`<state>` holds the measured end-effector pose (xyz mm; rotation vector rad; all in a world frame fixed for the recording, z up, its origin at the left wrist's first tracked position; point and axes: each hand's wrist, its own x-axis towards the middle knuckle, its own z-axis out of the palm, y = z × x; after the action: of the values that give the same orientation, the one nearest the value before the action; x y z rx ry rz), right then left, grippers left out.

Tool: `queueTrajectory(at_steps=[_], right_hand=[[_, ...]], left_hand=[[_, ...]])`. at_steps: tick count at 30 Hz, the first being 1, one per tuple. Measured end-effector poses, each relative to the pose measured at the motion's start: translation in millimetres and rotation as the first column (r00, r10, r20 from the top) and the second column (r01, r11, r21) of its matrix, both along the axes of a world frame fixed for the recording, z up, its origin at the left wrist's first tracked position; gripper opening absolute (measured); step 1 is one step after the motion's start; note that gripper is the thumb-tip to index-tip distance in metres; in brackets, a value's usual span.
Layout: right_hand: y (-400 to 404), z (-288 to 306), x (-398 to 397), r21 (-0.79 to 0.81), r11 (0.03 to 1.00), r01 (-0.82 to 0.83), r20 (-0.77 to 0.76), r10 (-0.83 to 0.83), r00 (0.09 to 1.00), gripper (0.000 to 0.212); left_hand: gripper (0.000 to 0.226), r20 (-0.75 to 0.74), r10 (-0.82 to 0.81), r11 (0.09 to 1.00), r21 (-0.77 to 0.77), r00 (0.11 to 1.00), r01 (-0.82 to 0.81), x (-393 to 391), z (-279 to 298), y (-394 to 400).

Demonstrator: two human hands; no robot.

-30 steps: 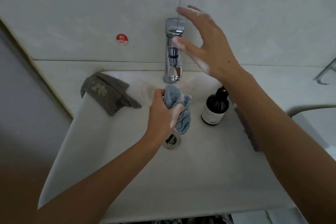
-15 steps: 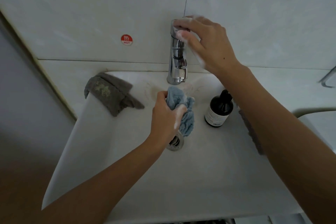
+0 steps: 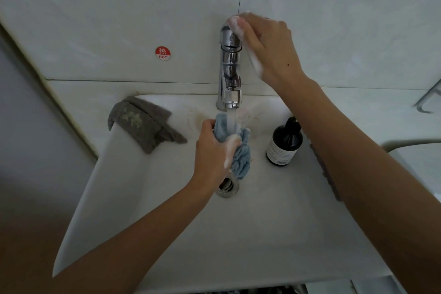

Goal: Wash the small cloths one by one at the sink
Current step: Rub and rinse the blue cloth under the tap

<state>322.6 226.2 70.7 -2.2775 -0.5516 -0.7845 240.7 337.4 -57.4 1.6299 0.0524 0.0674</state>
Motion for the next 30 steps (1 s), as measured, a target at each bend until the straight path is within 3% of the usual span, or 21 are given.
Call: queueTrajectory(at_steps=[4,8,11,15,19,22,25,28,30], right_hand=[[3,0,-5,0.039,0.999,0.0,-0.024,0.001,1.0,0.059],[9,-22,-24,0.091,0.995,0.045,-0.154,-0.031,0.988,0.055],[13,-54,-47,0.298,0.951,0.08,-0.123,-0.045,0.991,0.061],[13,-92,-71,0.5,0.856,0.13,-0.249,-0.001,0.968,0.04],[19,-120,-80,0.529,0.831,0.172,-0.511,0.15,0.846,0.031],[24,-133,-82,0.538,0.814,0.217,-0.626,0.214,0.75,0.023],[35,-131,-85,0.583,0.77,0.261,-0.658,0.258,0.707,0.035],[39,-128,-83,0.566,0.764,0.309,-0.676,0.216,0.704,0.032],[39,-125,-83,0.52,0.779,0.35,-0.713,0.17,0.68,0.028]], left_hand=[[0.028,-0.017,-0.003,1.0,-0.003,1.0,0.003,-1,3,0],[0.04,0.012,-0.015,1.0,-0.024,1.0,0.015,-4,2,2],[0.05,0.057,-0.012,1.0,-0.008,0.998,0.012,-4,4,3],[0.041,0.104,-0.008,0.998,0.068,0.995,0.001,-2,2,4],[0.035,0.12,0.018,0.994,0.102,0.993,-0.03,0,1,2],[0.022,0.123,0.064,0.994,0.076,0.99,-0.074,2,4,-1],[0.018,0.214,0.107,0.993,0.032,0.971,-0.117,0,1,-2],[0.031,0.15,0.101,0.994,0.031,0.984,-0.107,0,-3,0],[0.027,0.117,0.108,0.992,0.06,0.987,-0.115,0,-3,2]])
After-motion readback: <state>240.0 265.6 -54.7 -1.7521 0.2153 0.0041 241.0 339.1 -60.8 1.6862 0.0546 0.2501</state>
